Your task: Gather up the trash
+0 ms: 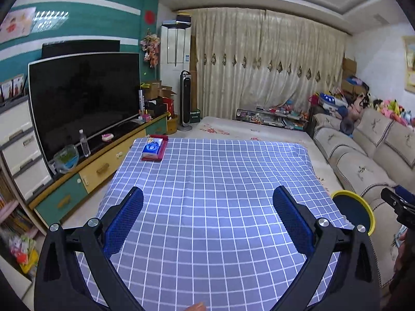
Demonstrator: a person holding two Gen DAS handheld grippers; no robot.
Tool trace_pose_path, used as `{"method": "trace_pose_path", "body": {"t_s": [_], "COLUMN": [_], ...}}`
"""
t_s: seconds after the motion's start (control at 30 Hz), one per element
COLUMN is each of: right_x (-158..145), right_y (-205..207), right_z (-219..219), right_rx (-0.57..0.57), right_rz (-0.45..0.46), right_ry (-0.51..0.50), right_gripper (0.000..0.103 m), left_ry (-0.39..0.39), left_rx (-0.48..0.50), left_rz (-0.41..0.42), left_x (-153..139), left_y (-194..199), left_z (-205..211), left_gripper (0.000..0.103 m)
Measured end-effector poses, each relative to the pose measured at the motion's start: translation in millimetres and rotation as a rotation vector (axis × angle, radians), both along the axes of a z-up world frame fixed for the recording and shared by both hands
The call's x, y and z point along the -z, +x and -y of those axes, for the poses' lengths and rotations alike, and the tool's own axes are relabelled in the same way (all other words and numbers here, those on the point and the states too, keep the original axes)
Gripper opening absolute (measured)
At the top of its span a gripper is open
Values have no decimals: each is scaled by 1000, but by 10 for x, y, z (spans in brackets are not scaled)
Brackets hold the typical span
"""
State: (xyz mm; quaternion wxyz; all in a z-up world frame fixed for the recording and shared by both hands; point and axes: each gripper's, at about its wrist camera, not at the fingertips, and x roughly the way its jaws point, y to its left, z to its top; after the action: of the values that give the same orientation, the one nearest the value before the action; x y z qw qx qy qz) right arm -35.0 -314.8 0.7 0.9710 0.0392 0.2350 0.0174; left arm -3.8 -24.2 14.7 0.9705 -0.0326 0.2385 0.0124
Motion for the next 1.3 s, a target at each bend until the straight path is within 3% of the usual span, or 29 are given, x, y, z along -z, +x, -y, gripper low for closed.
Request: {"method": "trace_pose_path", "body": {"t_s": [0.17,0.37,1.3], "right_x": [-57,-64,-91], "right_y": [-186,-293,-276], "right_z": [-51,-64,10], "right_rx": [16,20,13], "right_rz": [14,21,24], "right_ry": [-23,-23,7], "right_gripper": [96,96,96], "left_ry": [-43,-45,-21], "left_rx": [16,24,42], "left_rz": [-27,-52,-41], "left_x": [124,302,175], "left_y": [-119,-263,-242], "left_z": [-172,-61,134], "left_gripper": [98,98,98]}}
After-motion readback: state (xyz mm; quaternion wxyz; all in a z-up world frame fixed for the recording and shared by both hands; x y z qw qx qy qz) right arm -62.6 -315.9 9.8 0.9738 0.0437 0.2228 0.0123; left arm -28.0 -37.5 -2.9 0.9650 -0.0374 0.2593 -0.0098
